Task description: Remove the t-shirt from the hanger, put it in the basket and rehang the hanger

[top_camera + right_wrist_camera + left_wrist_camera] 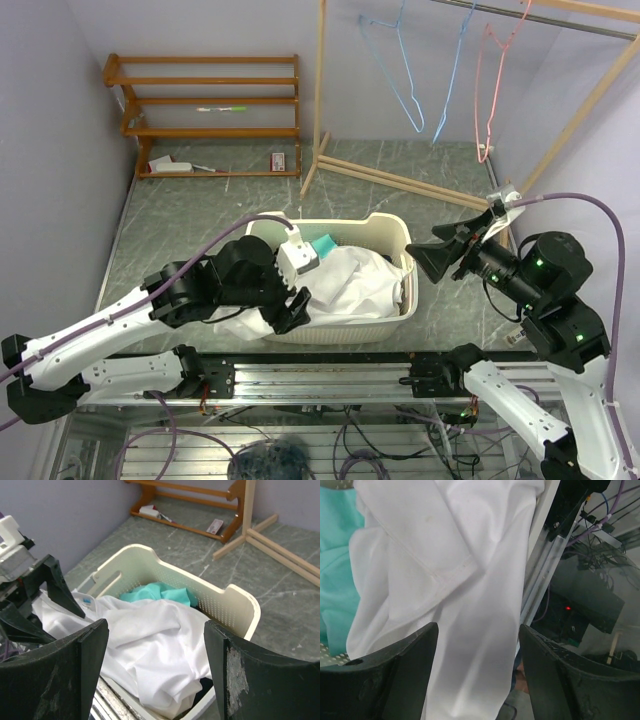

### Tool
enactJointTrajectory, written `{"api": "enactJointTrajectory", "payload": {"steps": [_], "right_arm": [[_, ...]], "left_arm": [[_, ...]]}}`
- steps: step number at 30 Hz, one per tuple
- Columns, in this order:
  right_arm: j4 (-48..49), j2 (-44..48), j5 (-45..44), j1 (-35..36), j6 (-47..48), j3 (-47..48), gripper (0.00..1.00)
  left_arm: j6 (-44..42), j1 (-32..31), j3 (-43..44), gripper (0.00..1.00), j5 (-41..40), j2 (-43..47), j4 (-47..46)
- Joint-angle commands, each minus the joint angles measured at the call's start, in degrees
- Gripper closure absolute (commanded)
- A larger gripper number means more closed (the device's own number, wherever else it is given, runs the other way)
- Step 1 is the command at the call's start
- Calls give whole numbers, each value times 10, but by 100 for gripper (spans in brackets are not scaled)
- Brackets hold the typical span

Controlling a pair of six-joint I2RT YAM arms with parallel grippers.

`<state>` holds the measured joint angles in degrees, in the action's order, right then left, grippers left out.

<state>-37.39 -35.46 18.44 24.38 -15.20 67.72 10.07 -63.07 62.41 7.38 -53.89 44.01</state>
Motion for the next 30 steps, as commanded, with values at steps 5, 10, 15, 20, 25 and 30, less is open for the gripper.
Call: {"api": "enactJointTrajectory", "payload": {"steps": [5, 10, 15, 20, 25, 30], "right_arm": [[-5, 10, -14, -1, 23, -25, 23], [-4, 10, -19, -1, 24, -27, 22], [-6, 12, -29, -1, 26, -28, 22], [-1, 16, -38, -1, 24, -35, 22], [0, 16, -43, -1, 20, -38, 22], [-1, 17, -54, -1, 20, -42, 22]], "left_arm": [[31, -6, 10, 21, -8, 30, 65], [30, -7, 8, 21, -19, 15, 87], [24, -10, 14, 31, -35, 6, 92], [34, -11, 31, 82, -91, -1, 81], [39, -11, 87, 93, -186, -45, 36], [5, -11, 183, 93, -258, -131, -35]]}}
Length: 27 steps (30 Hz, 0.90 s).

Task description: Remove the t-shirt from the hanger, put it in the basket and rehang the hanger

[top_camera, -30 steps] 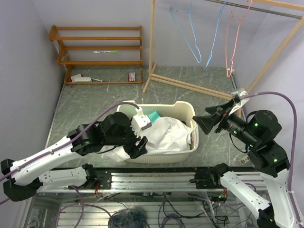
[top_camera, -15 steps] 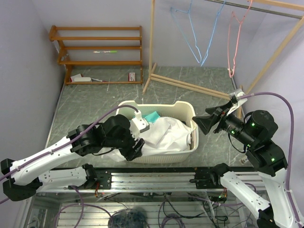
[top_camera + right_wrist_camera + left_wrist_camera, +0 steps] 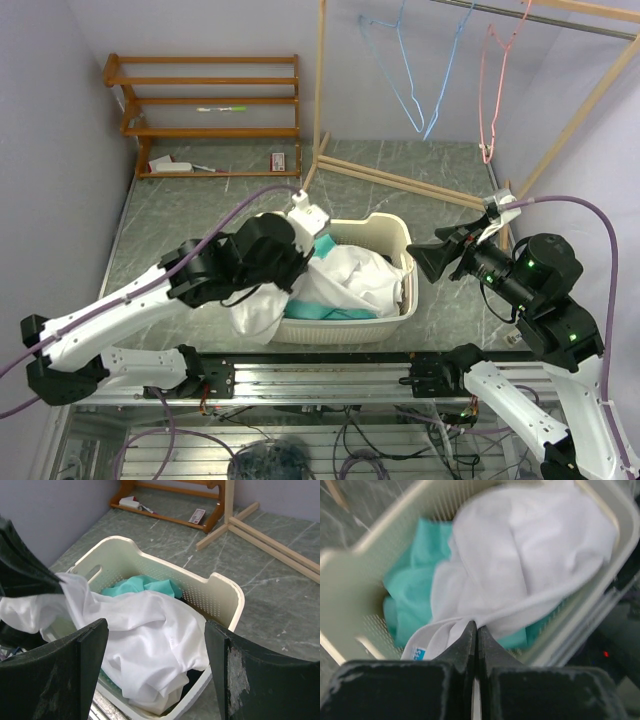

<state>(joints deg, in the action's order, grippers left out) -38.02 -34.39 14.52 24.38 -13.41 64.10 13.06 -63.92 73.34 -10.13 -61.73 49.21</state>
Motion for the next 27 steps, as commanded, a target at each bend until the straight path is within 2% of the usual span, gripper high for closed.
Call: {"api": "enactJointTrajectory", "payload": {"steps": [1, 5, 8, 12, 14, 16, 21, 24, 27], "right_arm": [[5, 6, -19, -1, 2, -6, 22], [5, 5, -24, -1, 4, -4, 22], [7, 6, -27, -1, 3, -3, 22], [7, 8, -29, -1, 2, -5, 22], [7, 7, -26, -1, 3, -4, 22], [3, 4, -28, -1, 4, -2, 22], [8, 10, -29, -1, 2, -9, 22], [10, 6, -28, -1, -2, -12, 22], [11, 1, -24, -1, -4, -11, 22]], "left_arm": [[-36, -2, 99, 93, -95, -71, -96], [-73, -2, 187, 93, -147, -136, -150], [-91, -2, 218, 93, -148, -151, -214], [-96, -2, 200, 93, -155, -142, -300], [-91, -2, 184, 93, -168, -138, -309], [-70, -2, 144, 93, -187, -126, -293], [29, -2, -39, 93, -240, -78, -265], [101, -2, -142, 93, -233, -67, -260], [137, -2, -190, 90, -210, -79, -271]]}}
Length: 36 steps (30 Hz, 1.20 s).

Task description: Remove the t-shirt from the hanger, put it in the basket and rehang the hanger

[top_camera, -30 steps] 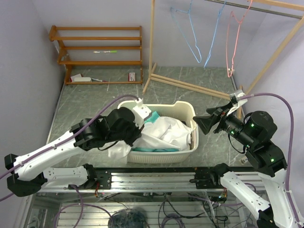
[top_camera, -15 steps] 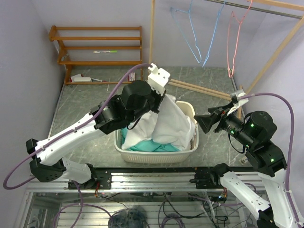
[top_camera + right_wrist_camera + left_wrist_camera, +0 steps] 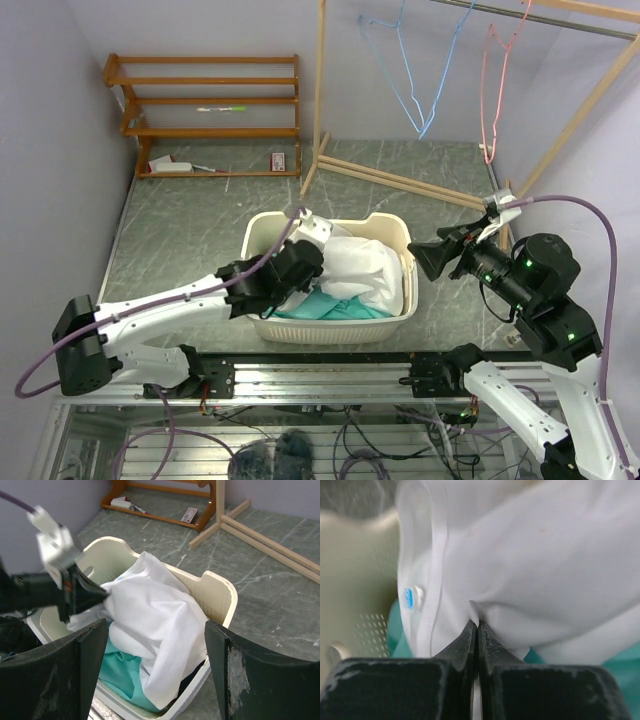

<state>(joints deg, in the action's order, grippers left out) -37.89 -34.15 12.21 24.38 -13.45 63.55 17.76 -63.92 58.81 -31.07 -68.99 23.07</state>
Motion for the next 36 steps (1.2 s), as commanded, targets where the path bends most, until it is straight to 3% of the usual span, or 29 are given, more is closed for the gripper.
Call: {"api": "enactJointTrajectory", "payload": {"steps": [1, 4, 7, 12, 13, 17, 20, 25, 29, 33, 36], "right_arm": [[9, -4, -3, -1, -3, -4, 22], [10, -11, -5, -1, -4, 0, 22], [8, -22, -1, -1, -5, 2, 22], [-8, -48, -22, -1, -14, 3, 21], [-16, -56, -33, -1, -18, 2, 21], [-46, -111, -85, -1, -43, -4, 18], [-62, -160, -123, -1, -77, -9, 16], [-45, -195, -196, -2, -128, -18, 15], [-28, -196, -267, -13, -143, -9, 8], [-16, -238, -219, -84, -126, -7, 8], [20, -246, -122, -202, -109, -44, 9]], "left_arm": [[95, -2, -46, 83, 4, -16, -7], [98, -2, -27, 55, 6, -36, 17], [94, -2, 6, 43, -9, -32, 44], [88, -2, 63, 38, -46, 32, 85], [87, -2, 70, 24, -56, 49, 90], [75, -1, 84, 3, -113, 112, 105], [84, 40, 111, 0, -124, 112, 157], [62, 253, 101, 0, 65, 114, 147], [52, 383, 94, 0, 133, 108, 165], [45, 499, 51, 0, 204, 149, 155], [28, 529, 18, 0, 197, 178, 163]]}}
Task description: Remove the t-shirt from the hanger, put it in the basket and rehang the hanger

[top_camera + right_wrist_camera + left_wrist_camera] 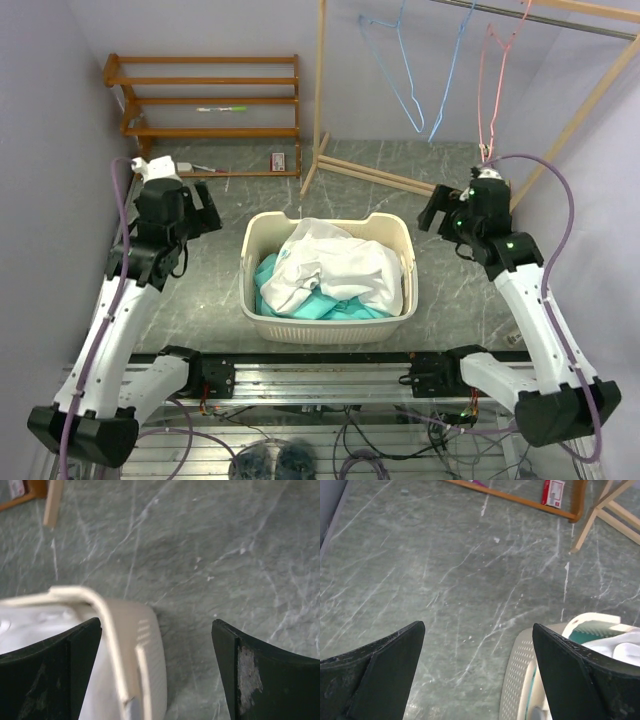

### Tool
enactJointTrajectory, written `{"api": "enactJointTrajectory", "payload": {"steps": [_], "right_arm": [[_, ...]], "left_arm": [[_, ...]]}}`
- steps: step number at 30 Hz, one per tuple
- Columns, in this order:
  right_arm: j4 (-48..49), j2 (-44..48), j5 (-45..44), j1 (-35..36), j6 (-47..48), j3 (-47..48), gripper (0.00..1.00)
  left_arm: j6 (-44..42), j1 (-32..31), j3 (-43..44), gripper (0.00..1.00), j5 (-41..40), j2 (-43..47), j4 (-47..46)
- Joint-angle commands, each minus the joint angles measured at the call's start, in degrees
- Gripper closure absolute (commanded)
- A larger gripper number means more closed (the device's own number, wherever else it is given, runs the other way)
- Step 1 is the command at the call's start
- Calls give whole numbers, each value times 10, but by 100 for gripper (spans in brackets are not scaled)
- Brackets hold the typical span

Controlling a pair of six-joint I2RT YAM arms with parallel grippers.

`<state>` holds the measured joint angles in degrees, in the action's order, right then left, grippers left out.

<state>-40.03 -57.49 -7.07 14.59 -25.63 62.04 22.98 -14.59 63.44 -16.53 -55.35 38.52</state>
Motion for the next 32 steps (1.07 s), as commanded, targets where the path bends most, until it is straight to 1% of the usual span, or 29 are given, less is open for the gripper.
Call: {"api": "enactJointTrajectory", "payload": {"steps": [1, 4, 6, 8, 12, 20, 22, 24, 26, 28, 32], "right_arm": [[51, -11, 86, -130, 10, -39, 9], [72, 9, 100, -162, -4, -65, 9], [95, 28, 116, -165, -7, -78, 8], [105, 39, 145, -165, -3, -84, 8], [123, 49, 172, -165, 3, -102, 8], [124, 71, 122, -165, 5, -124, 8], [129, 75, 116, -166, 4, -130, 10], [141, 77, 127, -166, 4, -140, 14], [147, 76, 139, -167, 1, -146, 15], [149, 70, 142, -168, -2, -147, 15], [147, 65, 144, -169, -4, -143, 11]], "left_arm": [[-26, 37, -41, 1, 46, 53, 8], [-25, 37, -78, 1, 39, 85, 2], [-26, 37, -105, 4, 42, 118, -13], [-37, 37, -148, 6, 49, 163, -48], [-46, 37, -155, 6, 57, 208, -45], [-27, 28, -171, 8, 71, 215, -44], [-26, 20, -174, 8, 71, 216, -44], [-25, 11, -174, 8, 66, 216, -43], [-24, 4, -173, 8, 61, 215, -41], [-22, -3, -172, 8, 57, 213, -40], [-22, -10, -173, 8, 55, 214, -40]]}}
